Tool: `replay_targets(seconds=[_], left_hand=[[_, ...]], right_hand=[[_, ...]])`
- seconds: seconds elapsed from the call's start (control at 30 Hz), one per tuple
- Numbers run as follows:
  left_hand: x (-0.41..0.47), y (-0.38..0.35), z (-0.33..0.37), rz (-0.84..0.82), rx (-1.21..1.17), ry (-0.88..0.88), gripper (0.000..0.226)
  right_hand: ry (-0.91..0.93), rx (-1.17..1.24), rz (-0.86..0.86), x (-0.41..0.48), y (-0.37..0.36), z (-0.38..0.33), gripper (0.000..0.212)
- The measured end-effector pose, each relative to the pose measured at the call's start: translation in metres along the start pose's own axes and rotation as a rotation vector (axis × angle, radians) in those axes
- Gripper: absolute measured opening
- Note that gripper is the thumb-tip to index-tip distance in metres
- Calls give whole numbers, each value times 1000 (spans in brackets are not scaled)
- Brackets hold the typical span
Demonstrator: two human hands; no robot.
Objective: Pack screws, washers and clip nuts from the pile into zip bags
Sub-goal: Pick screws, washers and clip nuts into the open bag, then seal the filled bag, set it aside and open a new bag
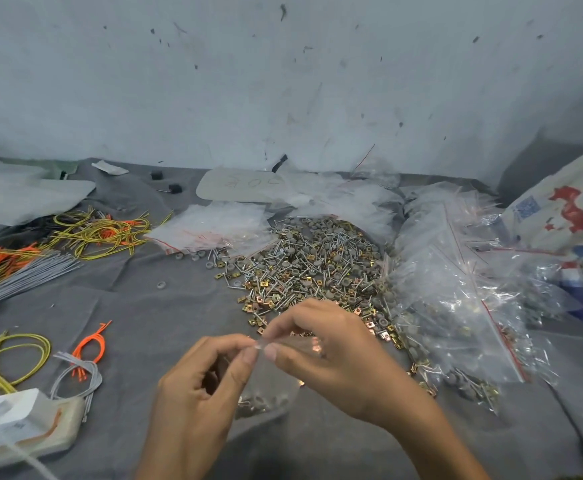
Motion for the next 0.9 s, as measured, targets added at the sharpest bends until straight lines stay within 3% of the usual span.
replay_targets(seconds=[0.23, 0.53, 0.9], left_hand=[[6, -1, 12, -24, -12, -37, 23], [8, 3, 32, -94, 14, -149, 15], [9, 4, 38, -74, 33, -163, 14]], right_hand=[[87, -81, 49, 1, -1, -13, 8], [184, -308, 234, -3, 4, -33, 14], [169, -189, 220, -4, 12, -30, 7]])
Point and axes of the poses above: each hand's wrist, its own x-axis towards the middle knuckle, its own y-axis out of the back of the hand, z = x × y, the point moved 5 cm from there along x, towards the middle knuckle, and after that the axes turned 5 degrees about x, right-handed, at the moved point
